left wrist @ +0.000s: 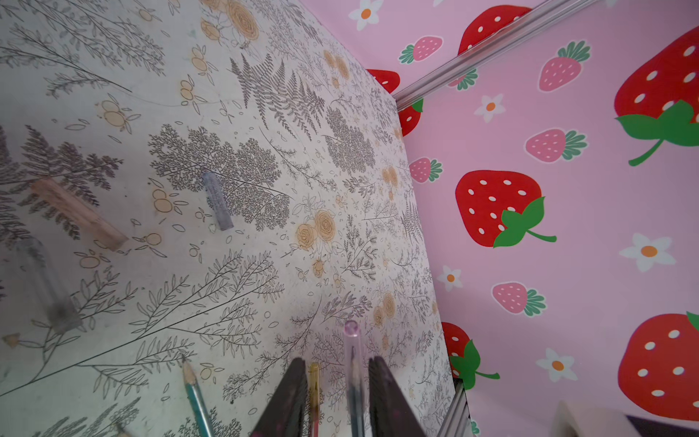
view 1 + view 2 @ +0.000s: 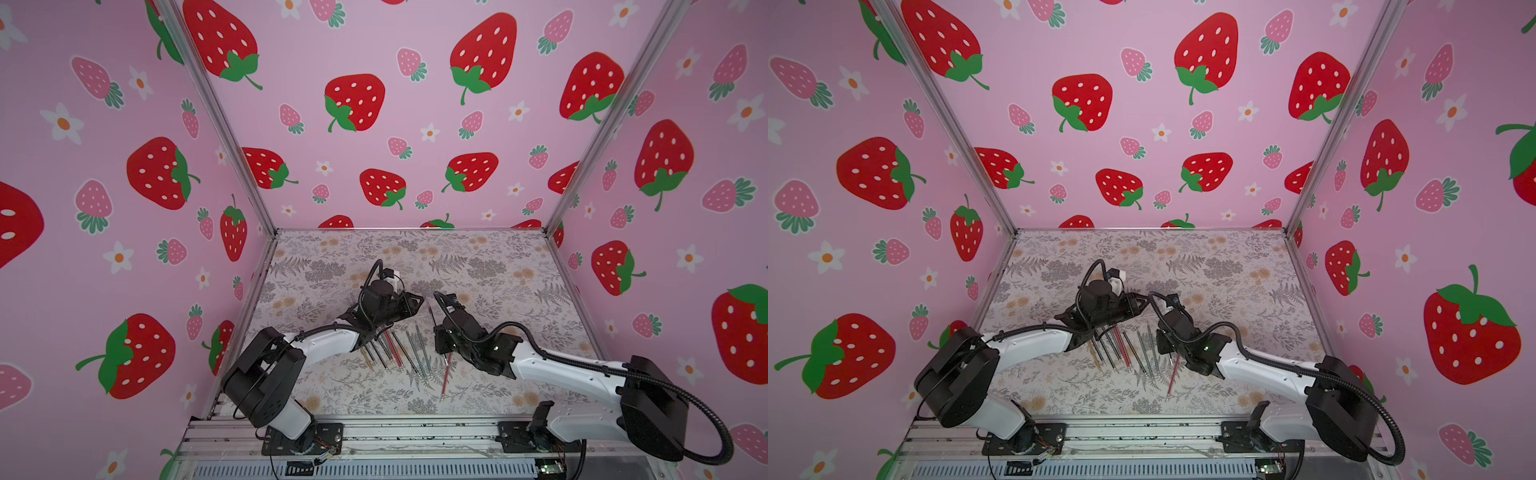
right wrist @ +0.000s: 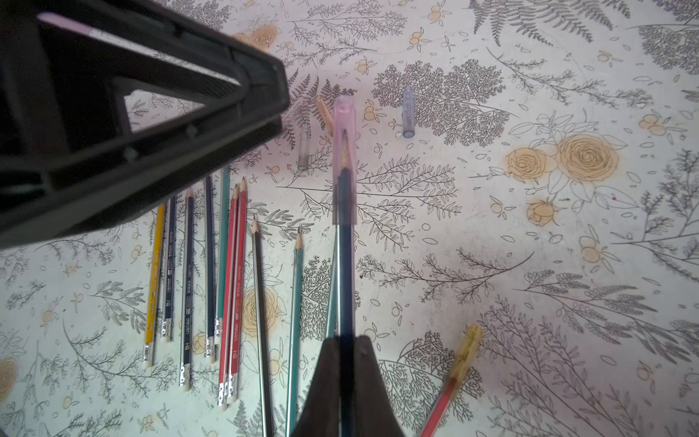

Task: Remove the protective cover of the pencils
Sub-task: Remove the protective sleeve from the pencil.

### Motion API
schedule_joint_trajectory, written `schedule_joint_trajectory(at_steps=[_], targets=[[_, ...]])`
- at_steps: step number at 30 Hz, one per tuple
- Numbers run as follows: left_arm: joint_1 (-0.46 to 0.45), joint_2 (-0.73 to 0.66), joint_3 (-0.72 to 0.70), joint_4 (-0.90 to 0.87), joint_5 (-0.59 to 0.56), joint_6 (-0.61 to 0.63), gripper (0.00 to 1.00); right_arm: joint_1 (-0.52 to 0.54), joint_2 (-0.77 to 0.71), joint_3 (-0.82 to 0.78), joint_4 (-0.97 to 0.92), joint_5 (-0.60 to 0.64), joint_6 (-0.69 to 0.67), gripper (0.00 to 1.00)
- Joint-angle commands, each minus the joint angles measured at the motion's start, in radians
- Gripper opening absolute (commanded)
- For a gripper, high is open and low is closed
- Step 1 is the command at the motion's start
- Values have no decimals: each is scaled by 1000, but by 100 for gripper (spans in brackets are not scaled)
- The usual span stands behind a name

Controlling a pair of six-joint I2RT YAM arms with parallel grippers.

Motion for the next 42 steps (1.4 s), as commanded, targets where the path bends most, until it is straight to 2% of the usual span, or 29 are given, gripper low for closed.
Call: schedule_joint_trajectory(at_steps=[1, 13, 21, 30, 35, 40, 42], targets=[[-21, 8, 48, -10, -19, 5, 33, -1, -18, -11, 21, -7, -9, 0], [-42, 56, 92, -70, -47, 11, 35, 0, -53, -16, 19, -15, -7, 0], [-48, 93, 141, -67, -7, 13, 33, 5, -53, -6, 12, -14, -10, 0], [-53, 106, 140, -42, 5, -8, 19, 13, -30, 5, 12, -12, -11, 0], [-53, 130, 167, -47, 20, -11, 17, 13, -34, 15, 7, -8, -18, 0], [-53, 142, 170, -39, 32, -23, 10, 13, -32, 20, -2, -8, -18, 0], [-51, 138, 163, -35, 27, -26, 8, 13, -31, 14, -2, -3, -15, 11]])
